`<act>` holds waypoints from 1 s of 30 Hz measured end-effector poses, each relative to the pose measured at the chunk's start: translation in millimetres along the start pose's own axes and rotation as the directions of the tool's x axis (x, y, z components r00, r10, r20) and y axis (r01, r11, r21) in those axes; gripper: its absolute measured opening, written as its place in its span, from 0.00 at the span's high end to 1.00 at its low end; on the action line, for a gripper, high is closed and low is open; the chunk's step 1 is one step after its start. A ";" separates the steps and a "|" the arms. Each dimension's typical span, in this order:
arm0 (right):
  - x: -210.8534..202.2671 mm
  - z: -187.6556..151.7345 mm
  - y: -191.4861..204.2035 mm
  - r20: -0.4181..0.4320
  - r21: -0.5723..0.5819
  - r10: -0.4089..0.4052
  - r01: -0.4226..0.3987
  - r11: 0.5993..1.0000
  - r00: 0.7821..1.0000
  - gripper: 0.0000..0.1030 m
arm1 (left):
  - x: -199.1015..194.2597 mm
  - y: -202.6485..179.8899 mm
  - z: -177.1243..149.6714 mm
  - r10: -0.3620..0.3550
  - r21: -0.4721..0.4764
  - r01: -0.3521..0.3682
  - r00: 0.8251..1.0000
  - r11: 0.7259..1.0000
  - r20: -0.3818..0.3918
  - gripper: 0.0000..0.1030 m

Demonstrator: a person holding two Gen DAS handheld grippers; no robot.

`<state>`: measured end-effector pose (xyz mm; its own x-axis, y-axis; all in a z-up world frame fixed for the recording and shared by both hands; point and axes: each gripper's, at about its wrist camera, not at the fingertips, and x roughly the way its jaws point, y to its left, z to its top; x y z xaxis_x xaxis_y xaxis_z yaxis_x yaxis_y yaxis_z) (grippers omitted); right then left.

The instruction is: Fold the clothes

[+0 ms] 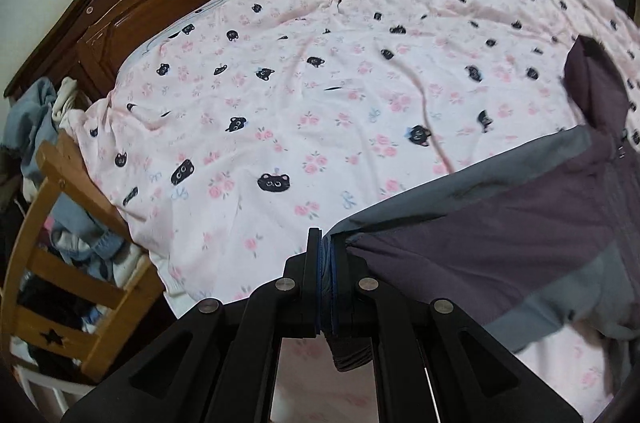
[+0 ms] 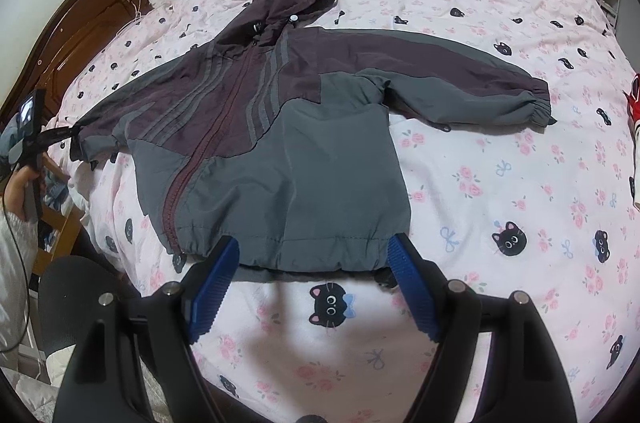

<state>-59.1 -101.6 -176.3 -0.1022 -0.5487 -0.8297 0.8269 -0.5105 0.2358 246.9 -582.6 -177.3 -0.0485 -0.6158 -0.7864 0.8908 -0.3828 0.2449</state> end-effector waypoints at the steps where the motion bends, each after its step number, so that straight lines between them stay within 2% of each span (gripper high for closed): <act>1: 0.2 0.1 0.6 -0.001 -0.003 0.000 0.000 1.000 1.000 0.24 | 6.3 -1.2 0.5 0.009 0.011 -0.009 1.000 1.000 -0.011 0.96; 6: 3.0 0.7 2.5 -0.009 -0.021 -0.001 0.001 1.000 1.000 0.24 | 28.3 -8.8 -3.3 0.063 0.057 -0.061 0.997 0.997 -0.033 0.88; 9: 4.8 -0.5 4.9 -0.015 -0.033 -0.002 0.002 0.999 1.000 0.24 | 34.1 -7.6 -6.8 0.068 0.055 -0.066 0.997 0.996 -0.037 0.78; 11: 6.4 -1.4 7.1 -0.020 -0.040 -0.002 0.001 0.999 1.000 0.24 | 34.3 -1.2 -8.1 0.049 0.031 -0.047 0.998 0.998 -0.037 0.61; 13: 8.6 -2.1 9.2 -0.024 -0.047 -0.001 0.000 0.999 1.000 0.24 | 32.6 8.6 -9.0 0.021 -0.007 -0.021 0.999 1.000 -0.033 0.49; 14: 9.6 -2.2 10.1 -0.026 -0.050 -0.001 -0.001 0.999 1.000 0.24 | 29.2 12.1 -10.2 0.001 -0.017 -0.001 1.000 1.000 -0.024 0.47; 19: 12.3 -1.5 13.3 -0.030 -0.056 0.004 -0.005 0.998 1.000 0.24 | 2.2 23.9 -18.4 -0.111 -0.028 0.112 0.993 0.993 0.041 0.45; 22: 13.2 -1.4 14.5 -0.029 -0.060 0.008 -0.010 0.998 1.000 0.24 | -15.3 12.2 -27.8 -0.178 0.029 0.177 0.983 0.984 0.052 0.44; 25: 13.7 -1.8 16.6 -0.026 -0.071 0.003 -0.005 0.997 1.000 0.24 | -43.4 -17.2 -40.4 -0.252 0.114 0.242 0.965 0.964 0.079 0.44; 30: 10.5 -3.7 17.6 -0.009 -0.091 -0.011 0.010 0.996 1.000 0.24 | -103.5 -86.6 -70.7 -0.365 0.260 0.328 0.925 0.908 0.106 0.42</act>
<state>-43.6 -113.9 -182.7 -0.1063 -0.5375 -0.8365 0.8729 -0.4534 0.1805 206.7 -437.0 -157.2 -0.4180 -0.5030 -0.7564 0.6752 -0.7291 0.1117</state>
